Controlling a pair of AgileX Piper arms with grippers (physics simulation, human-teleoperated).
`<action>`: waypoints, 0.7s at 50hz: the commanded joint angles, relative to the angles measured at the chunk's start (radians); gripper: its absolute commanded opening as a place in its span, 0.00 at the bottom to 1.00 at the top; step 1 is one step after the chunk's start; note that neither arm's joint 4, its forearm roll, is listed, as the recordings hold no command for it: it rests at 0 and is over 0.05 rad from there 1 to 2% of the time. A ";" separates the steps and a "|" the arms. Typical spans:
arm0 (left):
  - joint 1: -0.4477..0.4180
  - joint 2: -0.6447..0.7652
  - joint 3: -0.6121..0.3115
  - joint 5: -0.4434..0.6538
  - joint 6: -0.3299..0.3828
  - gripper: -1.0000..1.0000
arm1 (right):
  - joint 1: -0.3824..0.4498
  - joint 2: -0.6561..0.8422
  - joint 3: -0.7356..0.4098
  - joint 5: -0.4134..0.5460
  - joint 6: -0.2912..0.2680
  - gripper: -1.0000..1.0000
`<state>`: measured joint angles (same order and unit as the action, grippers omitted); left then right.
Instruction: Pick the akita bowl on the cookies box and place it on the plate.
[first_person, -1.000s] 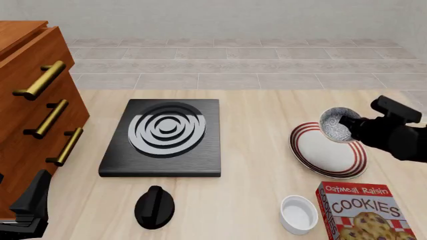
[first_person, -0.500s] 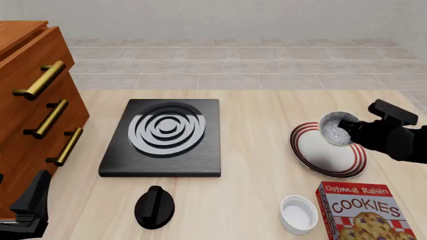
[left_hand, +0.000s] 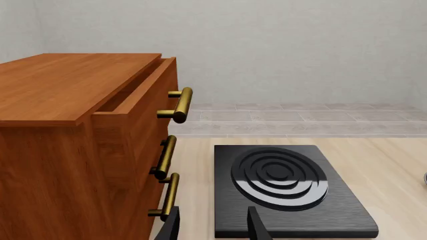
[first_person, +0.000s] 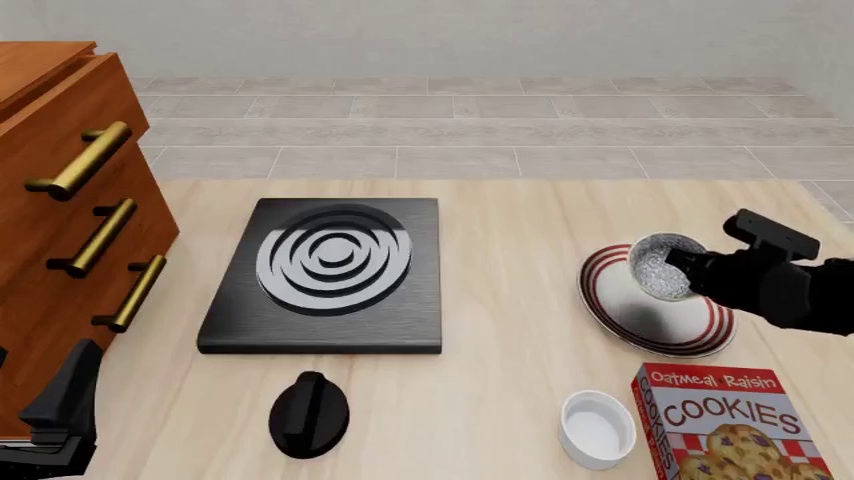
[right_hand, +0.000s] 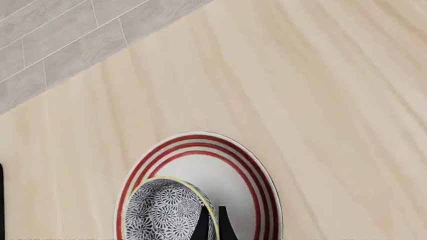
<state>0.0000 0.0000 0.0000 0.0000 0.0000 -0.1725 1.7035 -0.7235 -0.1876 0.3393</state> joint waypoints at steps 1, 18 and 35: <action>0.000 0.000 0.000 0.000 0.000 1.00 | 0.001 0.006 0.008 -0.014 0.013 0.00; 0.000 0.000 0.000 0.000 0.000 1.00 | -0.004 0.016 0.025 -0.033 0.021 0.00; 0.000 0.000 0.000 0.000 0.000 1.00 | -0.002 0.056 0.022 -0.058 0.028 0.00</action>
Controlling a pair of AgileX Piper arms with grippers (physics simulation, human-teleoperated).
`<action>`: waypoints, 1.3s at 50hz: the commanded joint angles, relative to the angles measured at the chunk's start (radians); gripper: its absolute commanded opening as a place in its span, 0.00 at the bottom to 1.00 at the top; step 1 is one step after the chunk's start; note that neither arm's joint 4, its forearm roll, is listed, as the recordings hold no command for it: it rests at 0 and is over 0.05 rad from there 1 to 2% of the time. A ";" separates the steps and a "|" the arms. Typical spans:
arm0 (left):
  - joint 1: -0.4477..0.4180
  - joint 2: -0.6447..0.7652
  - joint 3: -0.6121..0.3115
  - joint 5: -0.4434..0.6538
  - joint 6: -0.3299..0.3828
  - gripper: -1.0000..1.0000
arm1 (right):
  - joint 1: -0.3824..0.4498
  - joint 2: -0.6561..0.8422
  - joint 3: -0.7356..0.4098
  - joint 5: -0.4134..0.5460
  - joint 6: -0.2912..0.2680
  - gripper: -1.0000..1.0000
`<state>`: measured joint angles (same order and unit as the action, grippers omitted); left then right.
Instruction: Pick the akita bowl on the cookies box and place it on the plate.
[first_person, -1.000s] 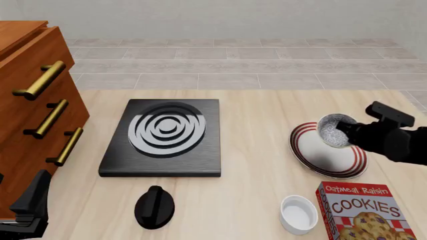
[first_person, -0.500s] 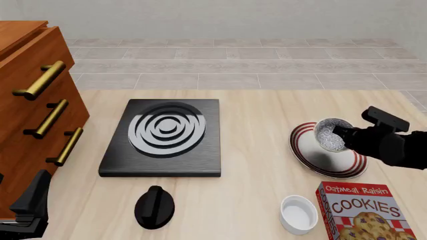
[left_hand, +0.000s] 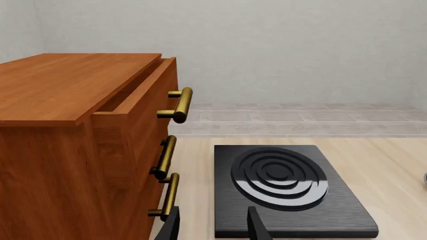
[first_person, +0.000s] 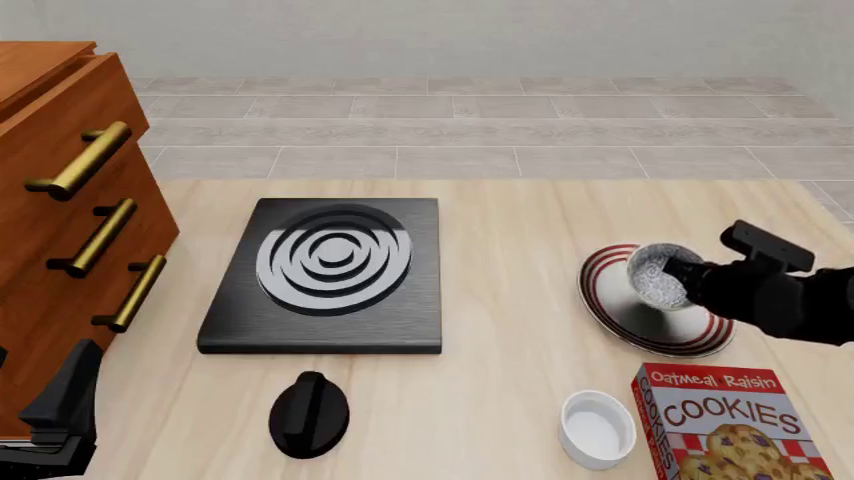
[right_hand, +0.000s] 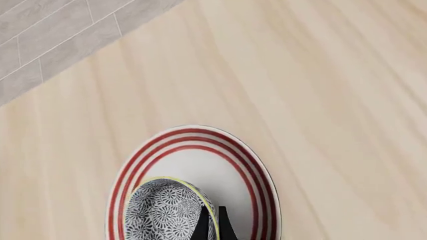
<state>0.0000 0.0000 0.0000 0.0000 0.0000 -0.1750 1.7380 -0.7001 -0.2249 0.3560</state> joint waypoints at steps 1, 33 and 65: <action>0.000 0.000 0.000 0.000 0.000 1.00 | -0.001 0.023 -0.001 -0.022 0.011 0.00; 0.000 0.000 0.000 0.000 0.000 1.00 | 0.000 0.041 0.008 -0.036 0.012 0.00; 0.000 0.000 0.000 0.000 0.000 1.00 | 0.020 0.042 0.024 -0.066 0.041 1.00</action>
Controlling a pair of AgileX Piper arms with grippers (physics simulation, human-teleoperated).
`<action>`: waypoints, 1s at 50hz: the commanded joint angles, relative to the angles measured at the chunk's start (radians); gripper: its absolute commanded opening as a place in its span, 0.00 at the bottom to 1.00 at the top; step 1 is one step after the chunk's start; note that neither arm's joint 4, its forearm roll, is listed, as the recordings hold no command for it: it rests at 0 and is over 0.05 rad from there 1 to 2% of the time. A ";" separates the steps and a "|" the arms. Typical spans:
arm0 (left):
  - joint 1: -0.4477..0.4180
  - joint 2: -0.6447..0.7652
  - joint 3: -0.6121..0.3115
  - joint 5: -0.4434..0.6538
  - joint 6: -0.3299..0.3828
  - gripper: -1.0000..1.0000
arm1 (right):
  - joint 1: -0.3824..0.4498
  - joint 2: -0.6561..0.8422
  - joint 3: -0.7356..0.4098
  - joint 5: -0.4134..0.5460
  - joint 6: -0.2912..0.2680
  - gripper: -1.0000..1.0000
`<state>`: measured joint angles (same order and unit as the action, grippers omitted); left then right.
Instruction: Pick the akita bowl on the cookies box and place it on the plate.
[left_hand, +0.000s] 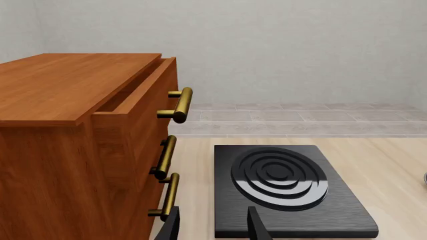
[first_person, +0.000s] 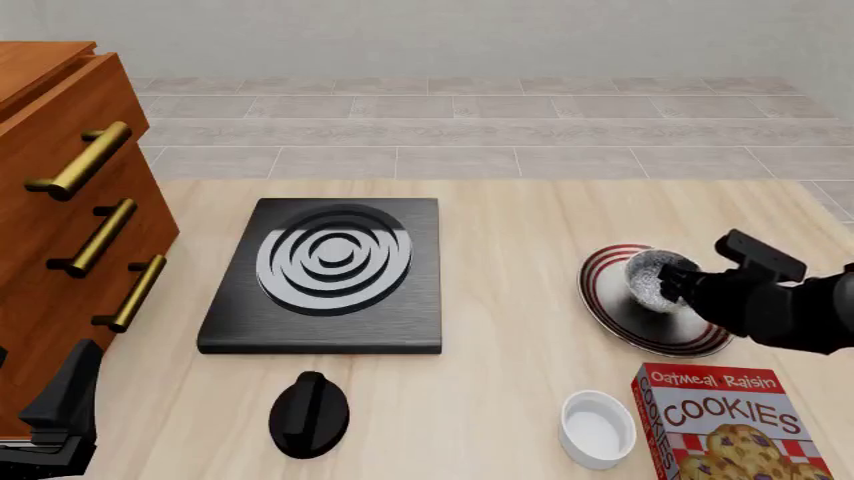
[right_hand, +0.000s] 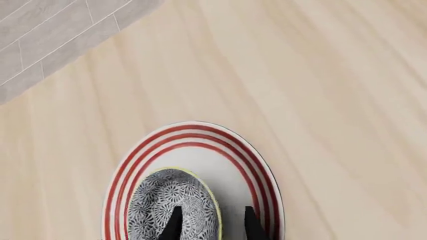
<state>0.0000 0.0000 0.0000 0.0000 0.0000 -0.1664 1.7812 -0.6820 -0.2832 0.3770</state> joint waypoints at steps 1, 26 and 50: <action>0.000 0.000 0.000 0.000 0.000 1.00 | 0.012 0.002 0.005 -0.010 0.025 1.00; 0.000 0.000 0.000 0.000 0.000 1.00 | -0.014 -0.111 0.005 0.060 0.011 1.00; 0.000 0.000 0.000 0.000 0.000 1.00 | -0.017 -0.678 0.018 0.393 -0.021 1.00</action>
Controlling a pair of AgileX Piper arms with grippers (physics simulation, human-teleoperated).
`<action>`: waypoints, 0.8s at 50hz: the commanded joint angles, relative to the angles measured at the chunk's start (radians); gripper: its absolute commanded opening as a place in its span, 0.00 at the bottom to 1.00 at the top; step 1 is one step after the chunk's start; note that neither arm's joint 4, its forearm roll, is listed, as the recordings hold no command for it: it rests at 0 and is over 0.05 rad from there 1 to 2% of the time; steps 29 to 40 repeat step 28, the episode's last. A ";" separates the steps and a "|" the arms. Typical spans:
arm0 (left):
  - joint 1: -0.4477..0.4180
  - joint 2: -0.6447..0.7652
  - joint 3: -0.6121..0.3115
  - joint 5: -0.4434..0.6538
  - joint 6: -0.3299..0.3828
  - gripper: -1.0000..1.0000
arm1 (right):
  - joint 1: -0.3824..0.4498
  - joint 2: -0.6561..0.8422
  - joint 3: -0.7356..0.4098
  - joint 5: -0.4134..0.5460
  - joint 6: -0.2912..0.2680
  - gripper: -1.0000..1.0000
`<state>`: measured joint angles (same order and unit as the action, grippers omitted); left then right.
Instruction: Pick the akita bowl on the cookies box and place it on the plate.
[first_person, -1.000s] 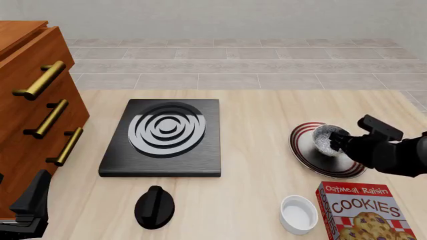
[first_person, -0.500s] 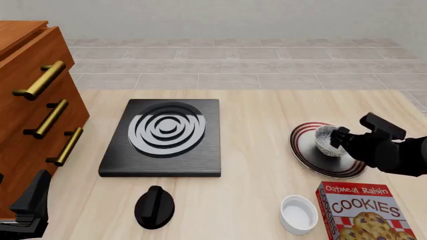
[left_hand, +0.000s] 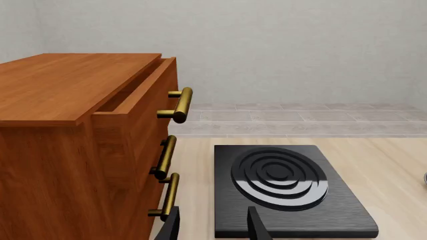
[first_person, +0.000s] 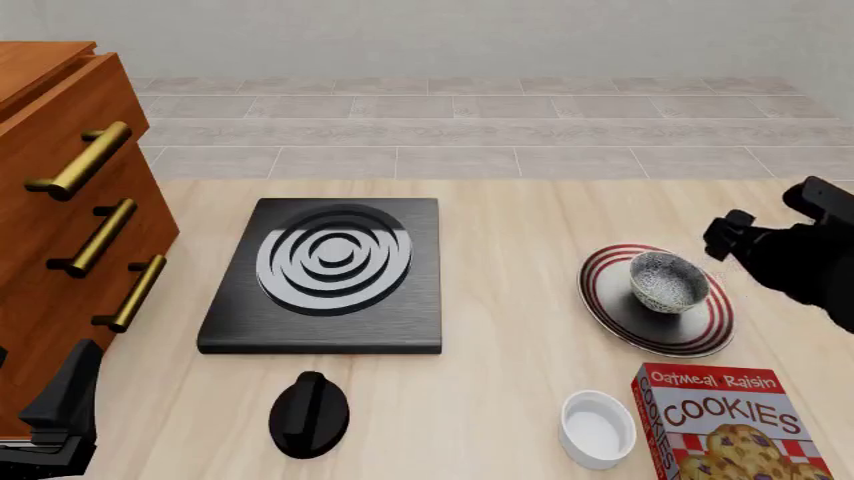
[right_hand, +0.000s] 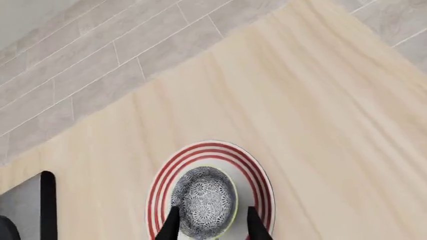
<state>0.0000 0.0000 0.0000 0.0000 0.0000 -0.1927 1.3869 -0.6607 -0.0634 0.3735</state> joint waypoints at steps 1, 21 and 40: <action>0.000 0.000 0.000 0.000 0.000 1.00 | 0.012 -0.333 -0.010 0.212 -0.022 1.00; 0.000 0.000 0.000 0.000 0.000 1.00 | 0.082 -0.857 -0.192 0.652 -0.109 1.00; 0.000 0.000 0.000 0.000 0.000 1.00 | 0.097 -0.963 -0.218 0.725 -0.106 1.00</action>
